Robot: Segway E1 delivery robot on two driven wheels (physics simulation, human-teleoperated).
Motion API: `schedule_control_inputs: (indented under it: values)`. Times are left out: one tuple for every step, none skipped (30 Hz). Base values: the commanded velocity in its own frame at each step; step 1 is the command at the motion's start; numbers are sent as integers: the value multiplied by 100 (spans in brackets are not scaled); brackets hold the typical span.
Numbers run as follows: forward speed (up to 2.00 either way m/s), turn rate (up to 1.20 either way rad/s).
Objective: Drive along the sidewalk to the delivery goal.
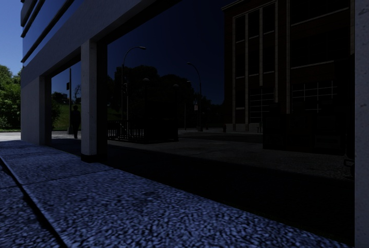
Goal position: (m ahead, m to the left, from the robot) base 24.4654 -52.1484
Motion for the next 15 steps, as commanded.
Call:
schedule_control_inputs:
  values:
    - [0, 0]
    - [0, 0]
    - [0, 0]
    - [0, 0]
    - [0, 0]
    - [0, 0]
    - [0, 0]
    - [0, 0]
    - [0, 0]
    - [0, 0]
    - [0, 0]
    - [0, 0]
    - [0, 0]
    - [0, 0]
    - [0, 0]
